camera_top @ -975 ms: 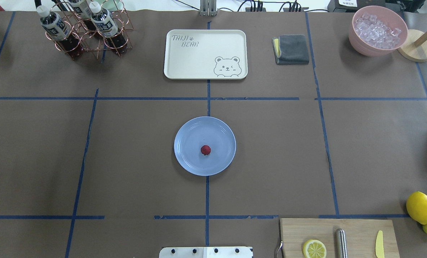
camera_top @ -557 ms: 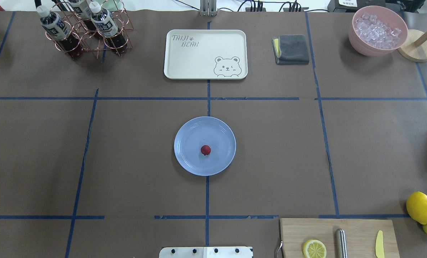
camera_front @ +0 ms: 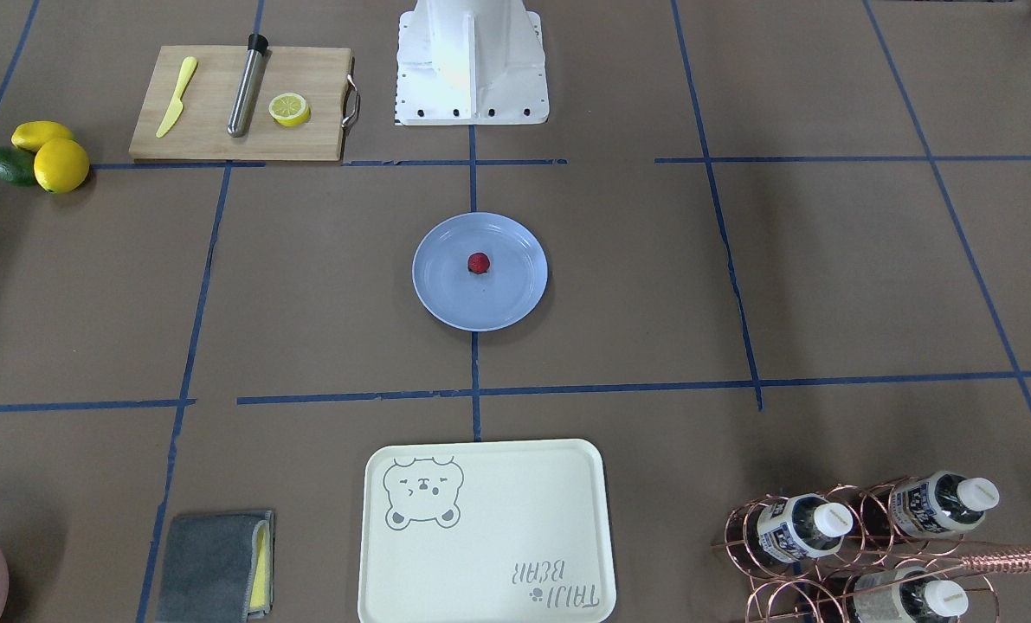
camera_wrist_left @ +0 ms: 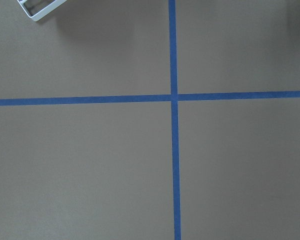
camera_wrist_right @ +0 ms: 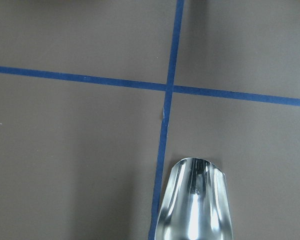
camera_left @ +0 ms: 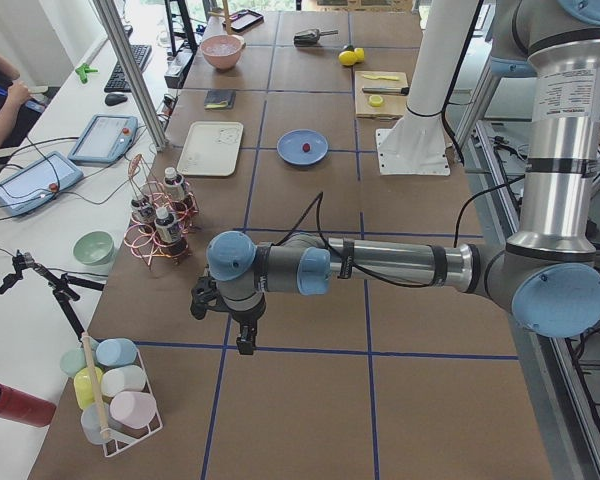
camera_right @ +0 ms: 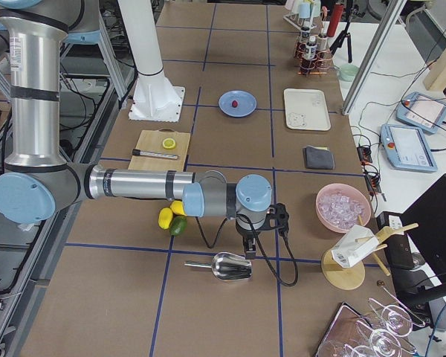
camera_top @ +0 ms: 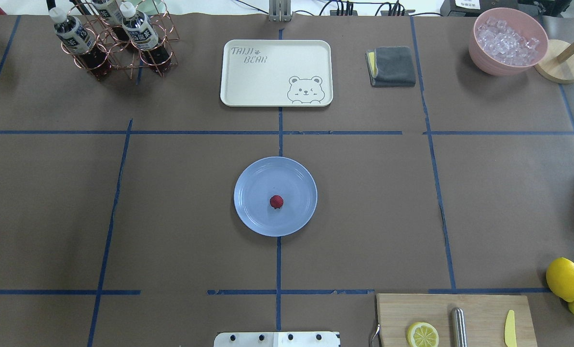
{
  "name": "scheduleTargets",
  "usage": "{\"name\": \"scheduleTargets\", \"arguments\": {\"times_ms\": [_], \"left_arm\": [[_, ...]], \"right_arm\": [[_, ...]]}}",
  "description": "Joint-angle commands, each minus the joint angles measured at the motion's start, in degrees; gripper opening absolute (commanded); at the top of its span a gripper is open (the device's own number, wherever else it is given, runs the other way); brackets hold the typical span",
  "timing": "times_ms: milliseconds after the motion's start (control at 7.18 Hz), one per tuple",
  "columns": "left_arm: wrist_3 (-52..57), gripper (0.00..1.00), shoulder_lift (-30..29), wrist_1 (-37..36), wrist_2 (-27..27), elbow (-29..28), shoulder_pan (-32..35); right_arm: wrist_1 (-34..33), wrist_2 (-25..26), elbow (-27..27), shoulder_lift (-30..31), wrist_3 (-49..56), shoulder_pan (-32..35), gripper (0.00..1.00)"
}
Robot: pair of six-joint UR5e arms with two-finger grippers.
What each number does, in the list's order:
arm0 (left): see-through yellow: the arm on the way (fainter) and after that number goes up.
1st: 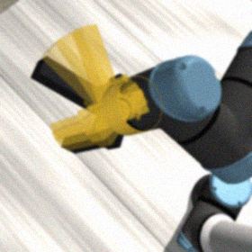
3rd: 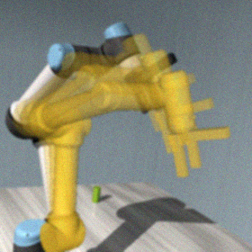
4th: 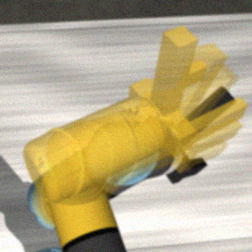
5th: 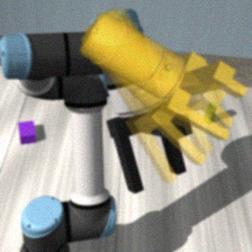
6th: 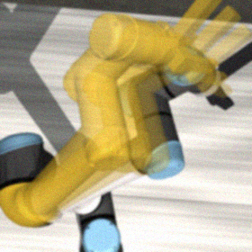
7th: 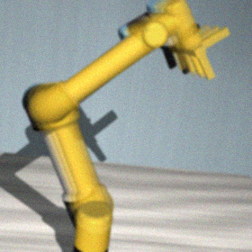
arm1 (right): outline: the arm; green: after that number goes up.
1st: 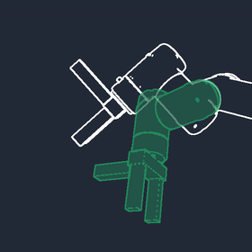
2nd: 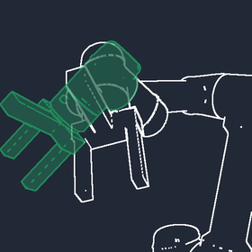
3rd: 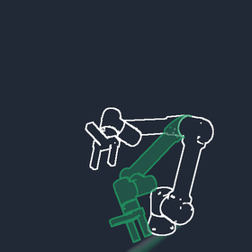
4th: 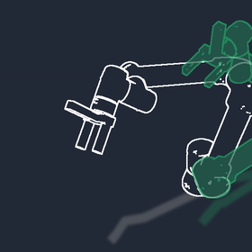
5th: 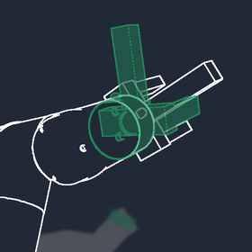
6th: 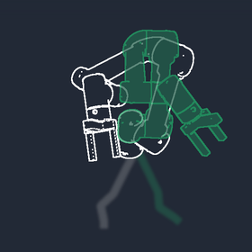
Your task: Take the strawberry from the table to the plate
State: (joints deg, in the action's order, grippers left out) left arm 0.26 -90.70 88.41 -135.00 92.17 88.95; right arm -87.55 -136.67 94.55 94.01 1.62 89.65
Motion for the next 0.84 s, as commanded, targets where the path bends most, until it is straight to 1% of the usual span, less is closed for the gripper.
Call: {"name": "scheduleTargets", "arguments": {"times_ms": [0, 418, 696], "left_arm": [[0.0, 1.0, 0.0, 0.0, 0.0, 0.03, 0.0], [0.09, 1.0, 0.0, 0.0, 0.0, -0.06, 0.0], [0.09, 1.0, 0.0, 0.0, 0.0, 0.03, 0.09]], "right_arm": [[0.01, 0.09, -0.07, -0.23, -1.62, 0.0, 1.0], [0.01, 0.09, 0.02, -0.23, -1.71, 0.0, 1.0], [0.1, 0.0, 0.45, -0.23, -4.16, 0.0, 1.0]]}}
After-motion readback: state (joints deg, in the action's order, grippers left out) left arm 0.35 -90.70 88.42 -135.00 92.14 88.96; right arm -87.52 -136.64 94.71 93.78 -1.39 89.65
